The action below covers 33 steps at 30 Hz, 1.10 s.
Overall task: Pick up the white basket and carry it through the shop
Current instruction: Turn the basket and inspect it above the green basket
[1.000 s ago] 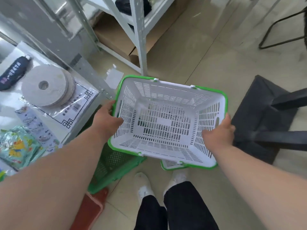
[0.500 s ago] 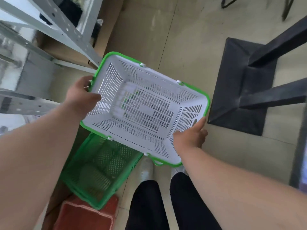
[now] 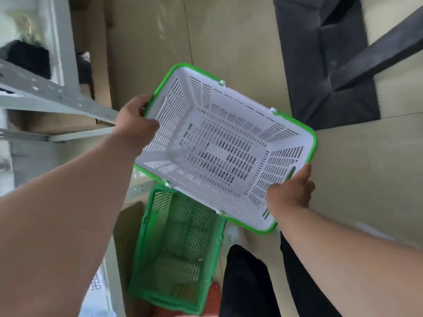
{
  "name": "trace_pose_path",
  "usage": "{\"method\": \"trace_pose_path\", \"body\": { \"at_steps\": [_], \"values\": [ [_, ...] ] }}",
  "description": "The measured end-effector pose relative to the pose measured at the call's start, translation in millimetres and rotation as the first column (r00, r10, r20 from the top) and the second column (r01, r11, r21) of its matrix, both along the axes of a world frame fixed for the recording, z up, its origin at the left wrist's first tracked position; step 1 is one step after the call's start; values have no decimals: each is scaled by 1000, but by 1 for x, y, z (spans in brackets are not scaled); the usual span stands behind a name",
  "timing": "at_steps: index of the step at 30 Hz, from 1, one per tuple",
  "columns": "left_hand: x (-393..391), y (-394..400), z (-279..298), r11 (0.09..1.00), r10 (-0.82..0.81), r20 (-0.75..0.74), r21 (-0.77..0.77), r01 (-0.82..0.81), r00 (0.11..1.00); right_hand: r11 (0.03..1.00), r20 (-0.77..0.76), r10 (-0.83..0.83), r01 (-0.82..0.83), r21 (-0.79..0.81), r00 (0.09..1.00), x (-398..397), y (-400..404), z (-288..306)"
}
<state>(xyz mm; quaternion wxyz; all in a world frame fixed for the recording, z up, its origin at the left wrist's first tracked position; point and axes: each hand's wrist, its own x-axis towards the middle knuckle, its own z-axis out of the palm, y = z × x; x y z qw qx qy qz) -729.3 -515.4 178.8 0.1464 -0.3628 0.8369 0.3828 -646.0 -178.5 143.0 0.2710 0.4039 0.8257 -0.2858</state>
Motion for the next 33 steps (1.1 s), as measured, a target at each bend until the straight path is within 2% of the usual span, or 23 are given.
{"method": "trace_pose_path", "body": {
  "at_steps": [6,12,19,33],
  "values": [
    [-29,8,5,989,-146,22,30,145,989,996,13,-87,86,22,996,17,0,0],
    [-48,16,-4,974,-227,46,22,226,973,985,17,-167,167,-35,986,20,1,-6],
    [-57,35,-16,973,-228,4,-33,228,974,980,42,-190,192,-47,981,27,16,-14],
    [-60,64,-47,973,-232,-47,0,232,972,965,3,-251,250,-76,968,28,45,-31]
  ]
}}
